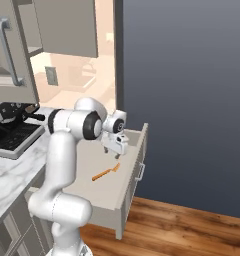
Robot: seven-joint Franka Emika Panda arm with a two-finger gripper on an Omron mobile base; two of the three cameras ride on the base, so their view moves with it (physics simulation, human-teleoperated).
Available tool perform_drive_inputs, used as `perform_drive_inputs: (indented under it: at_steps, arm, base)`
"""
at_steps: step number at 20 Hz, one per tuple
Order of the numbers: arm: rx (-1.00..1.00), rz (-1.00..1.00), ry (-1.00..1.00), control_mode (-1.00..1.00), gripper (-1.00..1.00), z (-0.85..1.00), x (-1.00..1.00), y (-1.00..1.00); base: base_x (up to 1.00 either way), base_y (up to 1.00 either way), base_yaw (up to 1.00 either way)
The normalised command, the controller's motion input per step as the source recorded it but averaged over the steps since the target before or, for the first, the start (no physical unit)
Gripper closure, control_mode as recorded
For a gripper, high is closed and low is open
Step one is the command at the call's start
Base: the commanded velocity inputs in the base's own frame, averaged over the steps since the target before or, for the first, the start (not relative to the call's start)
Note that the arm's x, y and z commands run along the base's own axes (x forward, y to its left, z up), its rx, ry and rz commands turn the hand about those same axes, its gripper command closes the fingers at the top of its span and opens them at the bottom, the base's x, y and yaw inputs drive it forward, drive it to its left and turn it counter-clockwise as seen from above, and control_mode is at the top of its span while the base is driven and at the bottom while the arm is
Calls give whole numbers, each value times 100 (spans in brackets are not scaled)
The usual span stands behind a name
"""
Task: Organize the utensils by type. Pick up the wooden spoons from the counter and place them in the open cabinet. Then pick up the metallic utensils from the counter and place them in the open drawer.
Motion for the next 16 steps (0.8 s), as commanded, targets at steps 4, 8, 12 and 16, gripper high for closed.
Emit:
perform_drive_inputs:
  at_steps: [4,8,12,16]
  arm:
    - [0,26,-22,-100,-100,83,-40,-13]
    - [0,27,-29,-100,-100,80,-49,-14]
    - [1,23,-27,-100,-100,78,-53,-17]
    - [2,15,-19,-100,-100,74,-52,-13]
  base:
    - [0,0,0]
    - [0,0,0]
    - [0,0,0]
    - [0,0,0]
